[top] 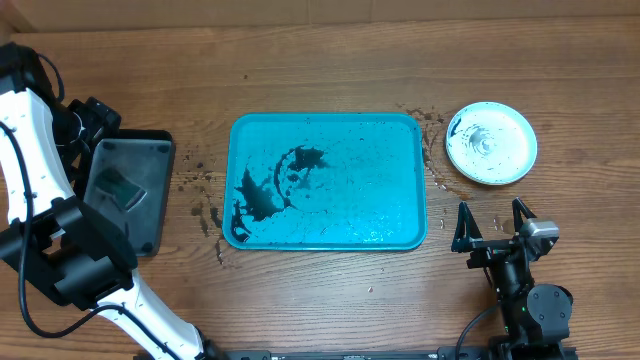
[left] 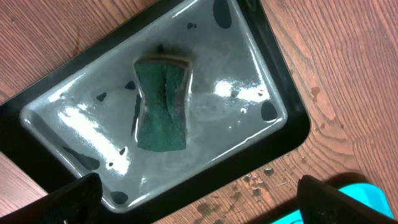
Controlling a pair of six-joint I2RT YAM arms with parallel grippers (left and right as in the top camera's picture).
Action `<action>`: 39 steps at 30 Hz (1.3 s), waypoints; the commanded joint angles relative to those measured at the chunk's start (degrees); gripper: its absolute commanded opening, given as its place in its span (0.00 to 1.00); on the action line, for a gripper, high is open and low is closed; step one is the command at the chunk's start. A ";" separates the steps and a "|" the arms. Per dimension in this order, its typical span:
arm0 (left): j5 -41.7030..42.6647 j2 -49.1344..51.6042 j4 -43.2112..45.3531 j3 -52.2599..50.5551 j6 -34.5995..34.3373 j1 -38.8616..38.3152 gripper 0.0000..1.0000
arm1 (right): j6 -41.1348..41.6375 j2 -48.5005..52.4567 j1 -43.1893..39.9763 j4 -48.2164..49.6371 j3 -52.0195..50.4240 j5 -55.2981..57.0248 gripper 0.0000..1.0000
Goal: Clean dirty plates on tray and stack at the side
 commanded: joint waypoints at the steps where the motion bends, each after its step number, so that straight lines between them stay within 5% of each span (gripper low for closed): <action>1: 0.00 -0.87 -0.11 0.72 0.72 -0.50 1.00 | -0.70 -0.57 -0.48 0.35 -0.59 0.55 1.00; 26: 3.39 -0.92 -1.77 0.72 2.40 -0.85 1.00 | -0.70 -0.57 -0.48 0.35 -0.59 0.55 1.00; 39: 2.05 -5.03 -4.22 0.68 2.62 -12.35 1.00 | -0.70 -0.57 -0.48 0.35 -0.59 0.55 1.00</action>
